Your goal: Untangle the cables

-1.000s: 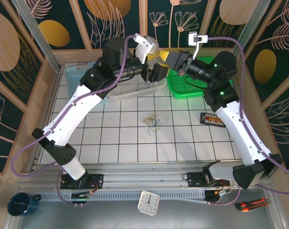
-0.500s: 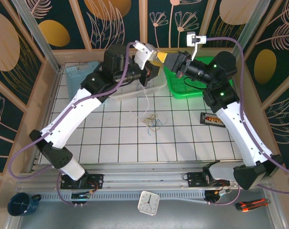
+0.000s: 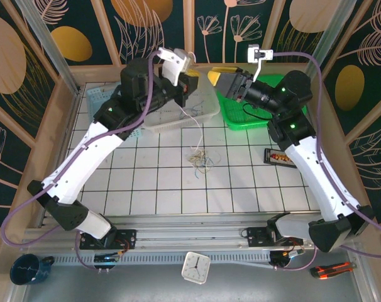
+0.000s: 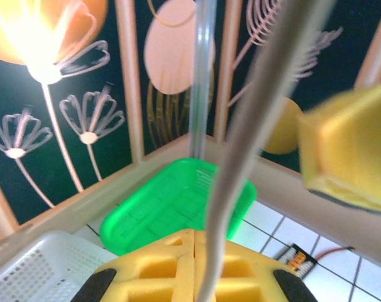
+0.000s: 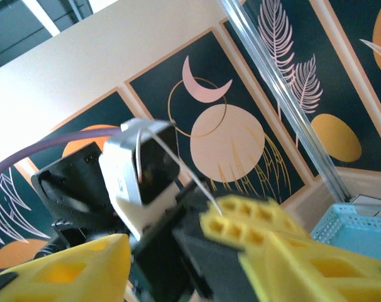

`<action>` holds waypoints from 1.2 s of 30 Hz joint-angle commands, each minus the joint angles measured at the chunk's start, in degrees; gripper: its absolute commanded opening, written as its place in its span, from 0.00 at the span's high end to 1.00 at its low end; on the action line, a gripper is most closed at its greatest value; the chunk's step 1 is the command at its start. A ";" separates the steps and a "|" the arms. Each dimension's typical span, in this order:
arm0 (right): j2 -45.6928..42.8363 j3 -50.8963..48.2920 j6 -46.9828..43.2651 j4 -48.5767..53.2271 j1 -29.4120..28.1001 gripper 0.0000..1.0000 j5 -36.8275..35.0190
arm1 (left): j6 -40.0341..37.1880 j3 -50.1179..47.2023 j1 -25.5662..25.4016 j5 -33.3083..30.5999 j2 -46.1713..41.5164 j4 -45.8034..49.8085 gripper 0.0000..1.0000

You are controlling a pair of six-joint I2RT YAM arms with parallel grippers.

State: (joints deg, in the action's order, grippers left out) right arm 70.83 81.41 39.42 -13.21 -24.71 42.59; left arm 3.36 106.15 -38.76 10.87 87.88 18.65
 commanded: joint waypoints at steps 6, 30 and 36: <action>-6.38 -6.54 0.84 -4.10 1.87 0.32 -3.10 | -1.69 19.32 5.97 -6.40 5.98 8.14 1.00; -8.55 -22.53 -5.47 3.33 1.93 0.30 -1.44 | -0.71 34.94 31.08 -20.93 19.09 3.47 1.00; -7.86 -25.29 -5.32 2.56 1.40 0.30 -1.28 | -0.21 32.75 34.98 -19.96 22.03 2.83 1.00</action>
State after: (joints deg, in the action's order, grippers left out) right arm 63.53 56.97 35.38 -9.96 -23.18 40.51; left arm 1.98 139.98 -5.10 -9.50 107.46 23.33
